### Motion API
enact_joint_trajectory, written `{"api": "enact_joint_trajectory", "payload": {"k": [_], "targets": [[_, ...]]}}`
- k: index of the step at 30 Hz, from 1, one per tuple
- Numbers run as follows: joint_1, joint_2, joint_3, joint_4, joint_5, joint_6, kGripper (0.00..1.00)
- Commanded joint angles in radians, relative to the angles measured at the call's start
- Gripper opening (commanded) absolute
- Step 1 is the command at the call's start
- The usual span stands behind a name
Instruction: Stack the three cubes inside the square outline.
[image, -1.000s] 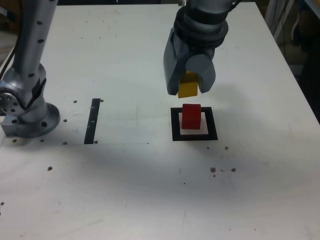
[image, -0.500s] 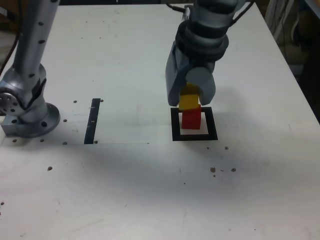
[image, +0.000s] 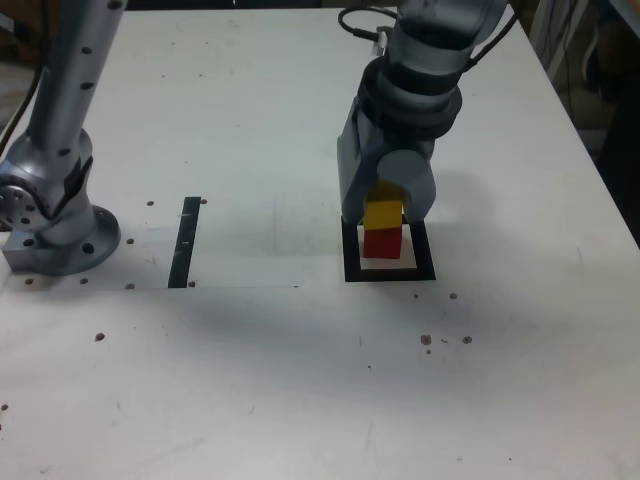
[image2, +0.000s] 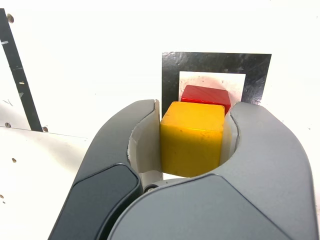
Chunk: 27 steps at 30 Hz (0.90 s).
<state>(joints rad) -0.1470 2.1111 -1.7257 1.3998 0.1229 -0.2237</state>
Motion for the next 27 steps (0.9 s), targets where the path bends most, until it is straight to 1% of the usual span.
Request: {"api": "enact_joint_trajectory", "payload": {"k": [1, 5, 11, 14, 20, 22, 24, 27], "targets": [[-0.002, 0.005, -0.006, 0.0, -0.01, 0.004, 0.28], [-0.002, 0.006, -0.008, 0.0, -0.021, 0.005, 0.38], [-0.002, 0.008, -0.001, 0.002, -0.006, 0.013, 0.53], [-0.002, 0.008, 0.002, 0.004, -0.002, 0.02, 0.56], [-0.002, 0.003, 0.001, 0.01, -0.001, 0.036, 0.56], [-0.002, 0.002, -0.003, 0.011, -0.003, 0.04, 0.58], [-0.002, -0.001, -0.005, 0.013, -0.004, 0.044, 0.65], [-0.002, -0.005, -0.005, 0.018, 0.0, 0.047, 0.82]]}}
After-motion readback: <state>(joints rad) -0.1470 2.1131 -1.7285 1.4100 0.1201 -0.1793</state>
